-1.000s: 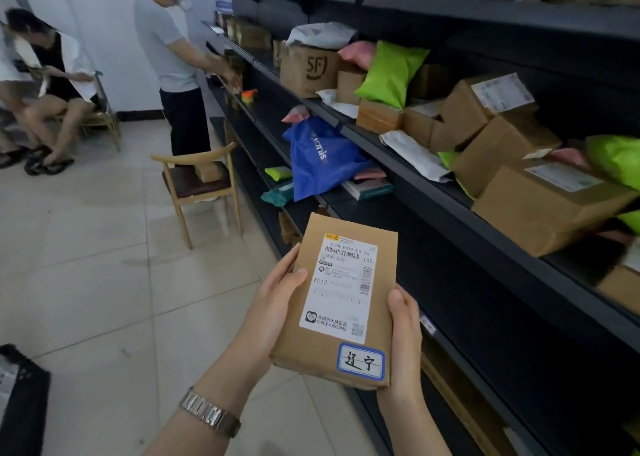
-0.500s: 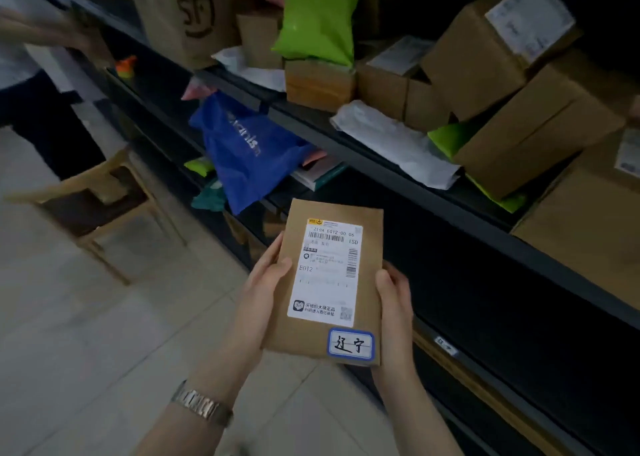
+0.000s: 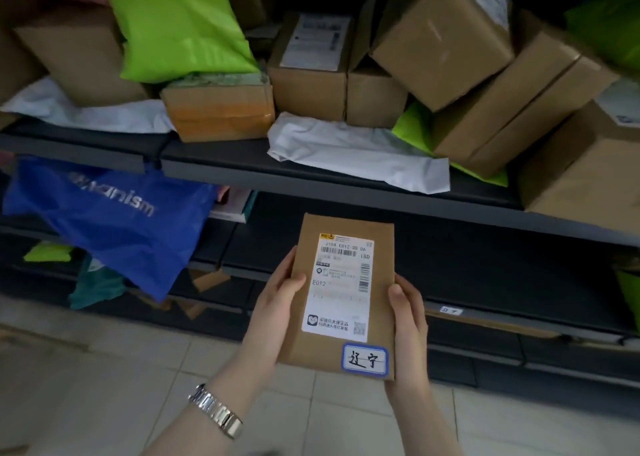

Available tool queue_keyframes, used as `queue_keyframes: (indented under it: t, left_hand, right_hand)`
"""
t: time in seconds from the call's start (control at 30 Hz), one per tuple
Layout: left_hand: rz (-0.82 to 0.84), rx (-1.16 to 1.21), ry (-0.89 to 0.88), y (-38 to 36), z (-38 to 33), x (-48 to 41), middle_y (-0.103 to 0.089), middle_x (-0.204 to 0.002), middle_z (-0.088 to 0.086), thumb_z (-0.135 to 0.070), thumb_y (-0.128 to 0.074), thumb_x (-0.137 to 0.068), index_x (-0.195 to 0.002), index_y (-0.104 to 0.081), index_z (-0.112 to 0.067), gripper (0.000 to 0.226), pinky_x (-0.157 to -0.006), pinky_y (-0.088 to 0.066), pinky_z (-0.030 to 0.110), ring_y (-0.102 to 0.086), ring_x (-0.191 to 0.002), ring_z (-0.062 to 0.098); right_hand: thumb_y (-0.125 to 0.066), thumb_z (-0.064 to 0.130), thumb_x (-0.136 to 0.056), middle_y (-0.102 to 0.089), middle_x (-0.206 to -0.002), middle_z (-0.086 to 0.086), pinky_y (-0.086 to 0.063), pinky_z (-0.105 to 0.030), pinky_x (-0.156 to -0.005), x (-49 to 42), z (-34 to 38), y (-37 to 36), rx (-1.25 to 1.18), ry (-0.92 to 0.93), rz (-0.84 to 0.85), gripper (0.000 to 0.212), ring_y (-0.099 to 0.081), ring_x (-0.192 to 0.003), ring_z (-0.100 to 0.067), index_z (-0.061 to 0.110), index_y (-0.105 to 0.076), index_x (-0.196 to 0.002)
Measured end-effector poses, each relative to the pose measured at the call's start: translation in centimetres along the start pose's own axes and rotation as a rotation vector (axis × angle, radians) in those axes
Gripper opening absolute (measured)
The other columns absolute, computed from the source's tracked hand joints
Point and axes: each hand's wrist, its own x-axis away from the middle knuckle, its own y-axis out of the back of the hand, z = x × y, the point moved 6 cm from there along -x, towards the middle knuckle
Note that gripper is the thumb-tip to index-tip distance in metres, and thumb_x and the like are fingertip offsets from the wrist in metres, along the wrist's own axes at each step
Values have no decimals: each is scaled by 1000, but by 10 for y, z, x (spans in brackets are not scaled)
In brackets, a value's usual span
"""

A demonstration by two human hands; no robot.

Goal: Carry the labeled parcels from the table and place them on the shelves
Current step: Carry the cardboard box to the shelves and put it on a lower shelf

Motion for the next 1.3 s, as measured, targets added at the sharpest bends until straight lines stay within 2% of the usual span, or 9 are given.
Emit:
queue_keyframes:
  t: [0.1,0.3,0.43,0.6,0.7,0.77,0.97,1.2,1.3]
  left_hand:
    - [50,-29,24,14,3,-4,-78,-110,-18,-35,-53,-98,-112,-56,-71,39,-86,-58,40,-76,-99,11]
    - [89,15,43,23,18,-4,-75,-125,-9,-27,-52,-98,-141,-53,-51,49,-100,-52,49,-71,-113,19]
    - [138,43,37,22,27,-6,-78,-117,-12,-27,-53,-98,-135,-57,-52,45,-90,-56,42,-74,-105,15]
    - [15,23,69,24,35,-28,-66,-107,2,-34,-57,-97,-98,-47,-41,12,-62,-50,33,-67,-86,19]
    - [-8,-24,38,12,24,-65,-57,-125,13,-36,-55,-96,-95,-45,-37,11,-82,-54,51,-63,-106,31]
    - [9,-25,-5,5,14,-97,-50,-132,19,-37,-56,-93,-95,-44,-34,13,-94,-50,57,-59,-114,37]
    - [110,-33,-46,-9,3,-181,-60,-112,7,-31,-52,-98,-104,-47,-41,12,-68,-47,34,-61,-92,20]
    - [203,-131,-71,-29,17,-233,-60,-111,-18,-25,-50,-99,-142,-41,-43,47,-75,-45,28,-58,-101,5]
    - [186,-105,-79,-31,23,-245,-63,-124,-9,-24,-54,-100,-147,-45,-36,49,-84,-47,30,-60,-106,10]
  right_hand:
    - [-66,45,-80,-72,-120,-7,-63,-39,-77,14,-15,-6,-25,-9,-76,30,-76,-96,-23,40,-64,-109]
    - [-69,46,-78,-72,-118,-10,-59,-53,-94,30,-27,-8,-13,-25,-126,37,-71,-110,-36,32,-61,-111]
    - [-69,47,-78,-73,-117,-11,-58,-55,-96,35,-34,-2,-7,-25,-167,37,-71,-110,-37,30,-63,-110]
    - [-67,38,-91,-77,-111,-8,-61,-49,-91,15,-44,-1,14,-59,-178,15,-74,-104,-34,34,-68,-107]
    - [-61,27,-97,-79,-113,-7,-63,-37,-78,-28,-47,-7,36,-88,-85,21,-78,-95,-24,35,-66,-116]
    - [-60,26,-95,-77,-115,-10,-63,-42,-81,-64,-46,-19,35,-118,-49,33,-77,-95,-27,29,-61,-128]
    - [-60,33,-91,-72,-124,-23,-55,-62,-96,-166,-46,-38,20,-196,-104,48,-69,-112,-47,15,-62,-136]
    - [-52,31,-100,-69,-131,-21,-56,-53,-98,-230,-60,-42,49,-184,-60,44,-67,-117,-41,14,-58,-140]
    - [-47,30,-105,-71,-122,-11,-58,-45,-87,-246,-67,-42,81,-161,-21,35,-70,-107,-31,22,-55,-138]
